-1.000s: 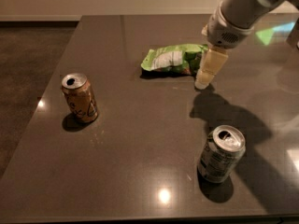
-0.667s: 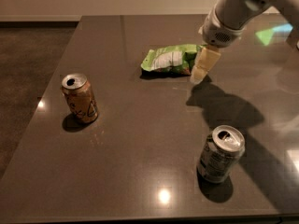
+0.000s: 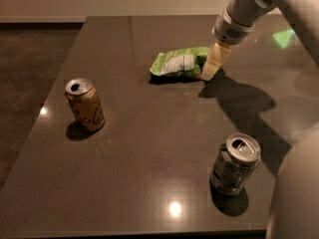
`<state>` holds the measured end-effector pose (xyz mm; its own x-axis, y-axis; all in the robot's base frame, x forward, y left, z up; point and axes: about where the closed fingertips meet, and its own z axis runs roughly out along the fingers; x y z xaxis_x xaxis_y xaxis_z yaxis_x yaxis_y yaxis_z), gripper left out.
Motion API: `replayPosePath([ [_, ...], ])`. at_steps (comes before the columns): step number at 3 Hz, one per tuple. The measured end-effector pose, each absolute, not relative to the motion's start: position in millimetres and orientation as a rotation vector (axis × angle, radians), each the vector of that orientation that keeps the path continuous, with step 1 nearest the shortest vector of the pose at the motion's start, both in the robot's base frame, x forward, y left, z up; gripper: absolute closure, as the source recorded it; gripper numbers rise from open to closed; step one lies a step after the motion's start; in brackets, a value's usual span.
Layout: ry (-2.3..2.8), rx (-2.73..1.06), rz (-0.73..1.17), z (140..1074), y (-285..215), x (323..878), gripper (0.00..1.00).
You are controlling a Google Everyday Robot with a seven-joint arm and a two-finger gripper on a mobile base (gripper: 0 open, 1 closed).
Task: Move green rice chip bag near 7up can
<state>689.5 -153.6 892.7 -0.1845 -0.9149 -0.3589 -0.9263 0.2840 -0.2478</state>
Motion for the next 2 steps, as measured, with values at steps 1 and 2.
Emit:
replayPosePath([
  [1, 2.158, -1.637, 0.067, 889.1, -157.8, 699.2, 0.18],
  [2, 2.178, -1.654, 0.100, 880.5, -156.3, 699.8, 0.41],
])
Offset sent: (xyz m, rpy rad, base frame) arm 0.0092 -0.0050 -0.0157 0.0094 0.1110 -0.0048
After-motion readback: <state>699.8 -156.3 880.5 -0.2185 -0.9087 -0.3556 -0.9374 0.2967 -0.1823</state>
